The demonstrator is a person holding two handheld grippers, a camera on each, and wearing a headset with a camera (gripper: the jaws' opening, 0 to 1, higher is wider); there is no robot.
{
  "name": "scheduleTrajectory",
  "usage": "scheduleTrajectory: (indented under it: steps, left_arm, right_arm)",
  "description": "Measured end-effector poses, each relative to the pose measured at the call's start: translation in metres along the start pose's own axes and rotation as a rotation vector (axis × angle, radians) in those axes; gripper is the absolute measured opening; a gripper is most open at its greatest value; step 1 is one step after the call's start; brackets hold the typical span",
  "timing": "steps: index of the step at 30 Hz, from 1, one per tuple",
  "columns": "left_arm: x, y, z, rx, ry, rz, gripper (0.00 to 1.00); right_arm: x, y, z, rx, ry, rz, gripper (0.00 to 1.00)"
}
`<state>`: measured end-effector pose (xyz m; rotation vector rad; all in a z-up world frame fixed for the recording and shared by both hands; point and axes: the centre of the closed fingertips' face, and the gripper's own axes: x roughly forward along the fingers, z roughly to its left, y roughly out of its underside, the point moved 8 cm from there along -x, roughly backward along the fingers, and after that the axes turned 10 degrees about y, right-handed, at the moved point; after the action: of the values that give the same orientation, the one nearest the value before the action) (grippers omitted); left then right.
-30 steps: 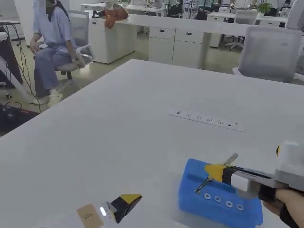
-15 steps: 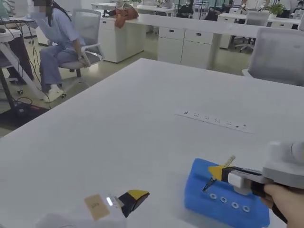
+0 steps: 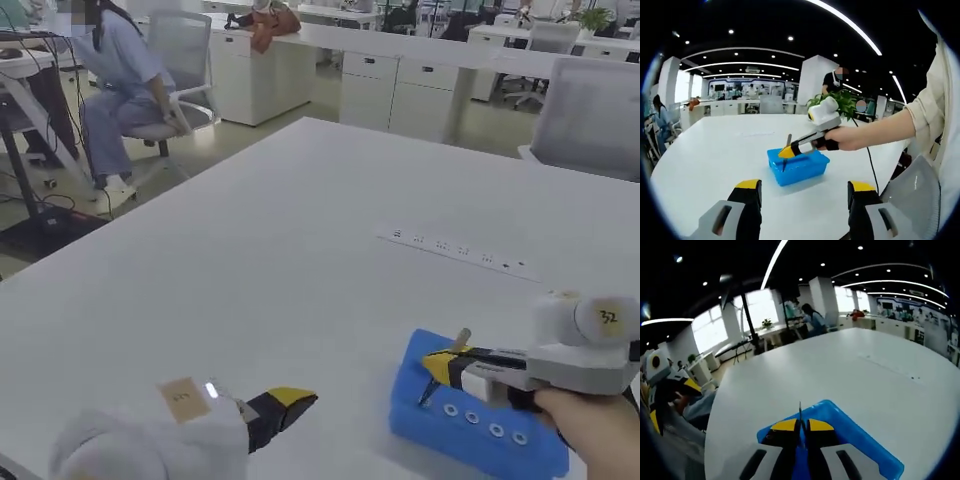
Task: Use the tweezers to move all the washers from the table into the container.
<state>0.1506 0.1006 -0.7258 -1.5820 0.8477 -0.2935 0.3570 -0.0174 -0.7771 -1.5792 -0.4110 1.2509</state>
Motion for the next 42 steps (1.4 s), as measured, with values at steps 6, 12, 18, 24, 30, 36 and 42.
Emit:
scheduleTrajectory:
  steps: [6,12,18,24,30,36,42]
  left_arm:
    - [-0.001,-0.010,0.000,-0.029,0.041,-0.021,0.64]
    - [-0.001,-0.024,0.006,-0.024,0.100,-0.027,0.53]
    - [0.004,-0.033,0.005,0.018,0.172,0.000,0.40]
    - [0.017,-0.040,-0.002,0.063,0.257,0.022,0.29]
    - [0.034,-0.045,-0.009,0.113,0.372,0.059,0.25]
    - [0.056,-0.049,-0.025,0.166,0.536,0.103,0.22]
    - [0.073,-0.046,-0.044,0.180,0.709,0.153,0.17]
  right_arm:
    - [-0.013,-0.011,-0.001,-0.023,-0.004,-0.079,0.03]
    - [-0.047,-0.022,0.014,-0.045,-0.016,-0.152,0.03]
    - [-0.086,-0.023,0.030,-0.017,-0.034,-0.203,0.03]
    - [-0.118,-0.005,0.048,0.000,-0.058,-0.161,0.03]
    - [-0.136,0.019,0.063,-0.036,-0.084,-0.067,0.03]
    - [-0.145,0.038,0.083,-0.069,-0.109,0.000,0.03]
    - [-0.151,0.053,0.097,-0.092,-0.137,0.061,0.03]
